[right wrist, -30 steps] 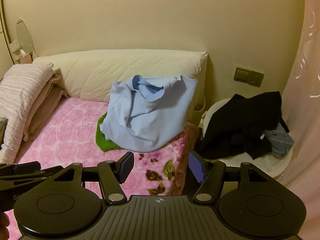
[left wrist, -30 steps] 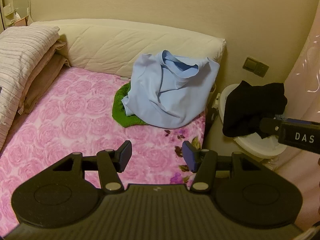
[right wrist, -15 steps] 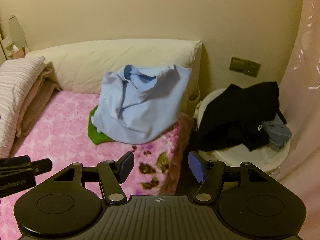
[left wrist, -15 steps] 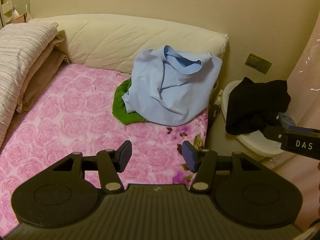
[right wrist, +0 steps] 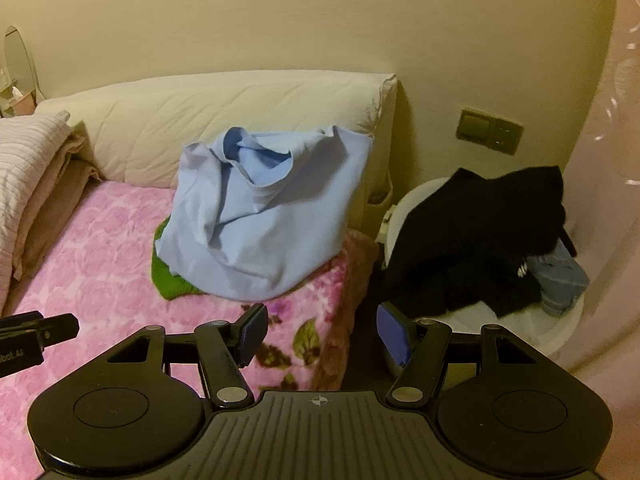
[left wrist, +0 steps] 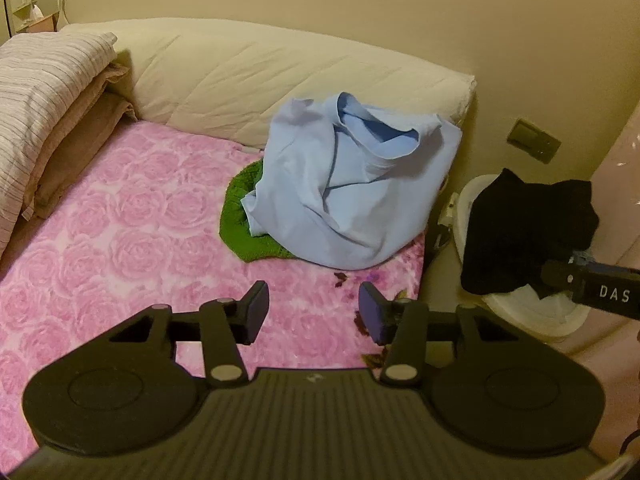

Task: Fold clothes
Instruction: 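Reach both grippers to the blue sweatshirt and close on its fabric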

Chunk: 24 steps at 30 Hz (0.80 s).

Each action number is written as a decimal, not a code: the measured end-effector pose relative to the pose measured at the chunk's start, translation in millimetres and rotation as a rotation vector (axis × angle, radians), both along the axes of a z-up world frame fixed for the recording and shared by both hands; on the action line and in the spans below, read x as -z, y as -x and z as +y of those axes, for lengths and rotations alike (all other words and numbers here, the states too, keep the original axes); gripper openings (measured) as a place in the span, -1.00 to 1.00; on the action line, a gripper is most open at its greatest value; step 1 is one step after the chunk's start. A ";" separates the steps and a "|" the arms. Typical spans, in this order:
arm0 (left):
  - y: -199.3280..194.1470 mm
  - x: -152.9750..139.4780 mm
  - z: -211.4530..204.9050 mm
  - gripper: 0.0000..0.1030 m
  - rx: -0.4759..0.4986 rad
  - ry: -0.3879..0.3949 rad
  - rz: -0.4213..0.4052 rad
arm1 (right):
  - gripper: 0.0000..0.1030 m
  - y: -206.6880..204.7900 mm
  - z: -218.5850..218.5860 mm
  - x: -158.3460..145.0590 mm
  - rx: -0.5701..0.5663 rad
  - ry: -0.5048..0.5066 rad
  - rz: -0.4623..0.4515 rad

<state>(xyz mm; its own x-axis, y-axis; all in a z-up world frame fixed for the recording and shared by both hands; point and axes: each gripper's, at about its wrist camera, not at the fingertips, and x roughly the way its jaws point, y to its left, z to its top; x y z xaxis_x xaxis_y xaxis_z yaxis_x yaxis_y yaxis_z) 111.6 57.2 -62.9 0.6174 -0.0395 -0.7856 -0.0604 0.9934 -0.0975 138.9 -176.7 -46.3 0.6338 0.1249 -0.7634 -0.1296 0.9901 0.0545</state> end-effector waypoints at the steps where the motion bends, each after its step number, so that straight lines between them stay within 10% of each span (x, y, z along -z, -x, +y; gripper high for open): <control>1: -6.6 2.3 -1.9 -0.12 0.000 -0.010 0.002 | 0.25 -7.4 -0.7 2.6 -0.005 0.001 -0.001; 24: -199.1 42.9 -42.7 -0.09 -0.067 -0.016 0.151 | 0.25 -216.1 -36.0 54.7 -0.077 -0.047 0.171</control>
